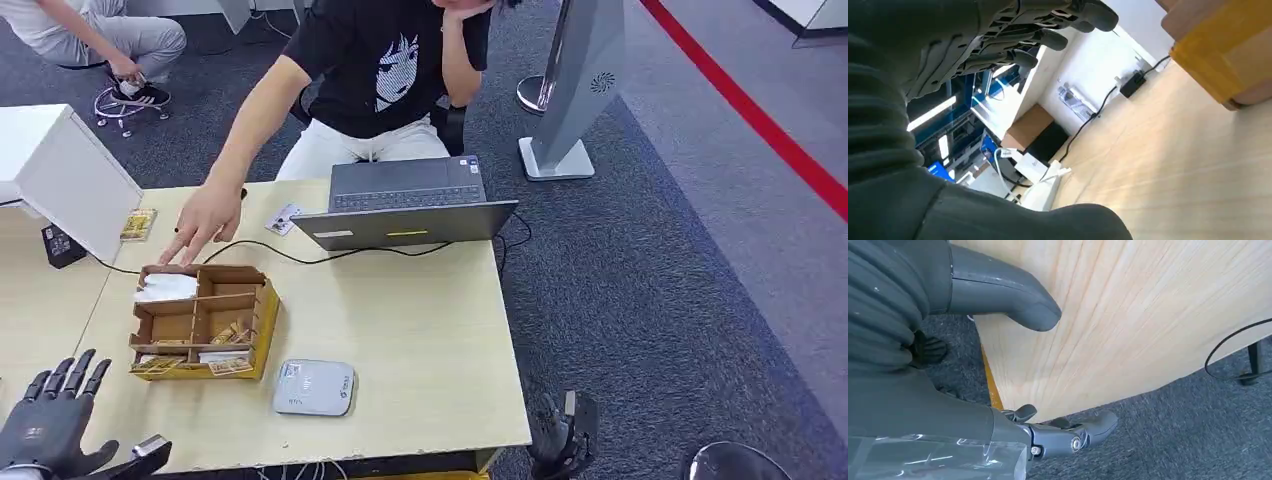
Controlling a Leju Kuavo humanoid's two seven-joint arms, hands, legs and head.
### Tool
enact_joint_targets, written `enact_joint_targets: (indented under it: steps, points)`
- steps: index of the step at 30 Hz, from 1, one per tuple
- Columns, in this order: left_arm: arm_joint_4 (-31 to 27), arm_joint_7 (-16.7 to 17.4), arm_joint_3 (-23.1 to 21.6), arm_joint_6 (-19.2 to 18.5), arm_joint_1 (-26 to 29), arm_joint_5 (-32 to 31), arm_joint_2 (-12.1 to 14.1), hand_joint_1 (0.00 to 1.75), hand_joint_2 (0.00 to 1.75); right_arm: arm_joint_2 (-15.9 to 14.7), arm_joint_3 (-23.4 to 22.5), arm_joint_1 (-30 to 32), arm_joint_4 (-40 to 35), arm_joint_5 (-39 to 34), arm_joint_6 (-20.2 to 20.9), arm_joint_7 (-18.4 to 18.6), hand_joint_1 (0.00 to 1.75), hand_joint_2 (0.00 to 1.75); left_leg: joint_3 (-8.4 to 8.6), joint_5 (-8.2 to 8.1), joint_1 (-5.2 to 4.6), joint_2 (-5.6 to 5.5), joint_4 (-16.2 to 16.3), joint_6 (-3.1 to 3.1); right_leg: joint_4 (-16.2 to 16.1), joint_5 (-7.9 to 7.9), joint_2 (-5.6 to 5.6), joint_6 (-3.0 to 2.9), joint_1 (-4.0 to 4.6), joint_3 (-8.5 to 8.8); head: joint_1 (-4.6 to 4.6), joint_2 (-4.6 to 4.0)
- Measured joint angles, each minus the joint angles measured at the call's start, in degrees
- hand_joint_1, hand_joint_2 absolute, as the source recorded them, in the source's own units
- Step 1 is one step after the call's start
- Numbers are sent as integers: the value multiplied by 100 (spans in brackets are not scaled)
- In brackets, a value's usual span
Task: Pass the card to the sensor for recognition and then transmit it.
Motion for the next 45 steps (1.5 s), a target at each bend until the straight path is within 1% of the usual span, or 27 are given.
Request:
enact_joint_targets:
  steps: [4,7,8,11,12,15,17,19,23,28,33,34,35,36,39,45]
  points:
    - [92,20,-2,35,-10,0,-39,0,175,0,15,0,0,0,0,0,0,175,4,0,0,0,0,0,0,0,0,0,0,0,0,0]
    - [212,285,-61,249,-69,0,-57,0,175,2,28,0,2,0,-2,0,0,175,8,0,0,0,1,0,-1,0,0,0,0,-1,0,0]
    - [265,411,-129,359,-119,0,-57,0,175,2,31,0,2,0,-2,0,0,175,9,0,0,0,1,0,-1,0,0,0,0,-1,-2,0]
    - [529,1109,-600,939,-410,0,-46,0,175,2,39,-1,0,-9,-5,-22,0,175,6,1,0,-4,1,0,1,1,-5,-1,0,0,0,0]
    - [564,1268,-744,1065,-492,0,-41,0,175,2,42,0,0,-9,-4,-31,0,175,7,1,0,-2,1,0,1,1,-3,-1,0,1,0,0]
    - [643,1681,-1179,1255,-744,0,-11,0,175,2,52,6,0,-11,-2,-37,0,175,7,1,0,0,1,-1,1,2,-1,-2,0,1,0,0]
    - [675,1819,-1373,1302,-844,0,-2,0,175,2,59,7,-2,-15,-2,-37,0,175,8,1,0,0,1,-1,1,2,0,-2,0,1,-2,0]
    - [702,1889,-1501,1351,-910,0,-2,0,175,2,68,10,-2,-15,-2,-35,0,175,8,1,0,1,1,0,1,2,2,-2,0,0,-2,0]
    - [743,1895,-1652,1375,-994,-2,-2,0,175,2,74,11,-4,-15,-2,-37,0,175,8,1,0,1,1,0,1,1,2,-2,0,-1,0,0]
    - [826,1759,-1729,1349,-1033,0,-52,0,175,2,81,10,-7,-13,0,-35,0,175,9,1,0,1,1,0,1,1,2,-2,0,-1,0,0]
    - [927,1753,-1829,1353,-1052,-2,-103,2,175,2,83,11,-9,-15,0,-35,0,175,9,1,0,1,1,0,1,1,2,-2,0,-1,0,0]
    - [938,1751,-1851,1346,-1056,-2,-114,89,175,2,81,11,-9,-15,0,-35,0,175,8,1,0,1,1,0,1,1,2,-2,0,-1,0,0]
    - [940,1734,-1862,1338,-1056,-2,-122,169,175,2,81,11,-9,-15,0,-35,0,175,9,1,0,1,1,0,1,1,2,-2,0,-1,0,0]
    - [940,1700,-1864,1333,-1056,-2,-131,175,175,2,81,13,-9,-15,0,-35,0,175,9,1,0,1,1,0,1,1,2,-2,0,-1,0,0]
    - [940,1639,-1869,1305,-1054,-2,-160,175,175,2,81,14,-9,-18,0,-35,0,175,9,1,0,1,1,0,1,1,2,-2,0,-1,0,0]
    - [938,1633,-1871,1311,-1093,-2,-170,175,175,2,83,14,-9,-20,4,-35,0,175,9,1,0,2,1,0,2,1,3,-2,0,0,0,0]
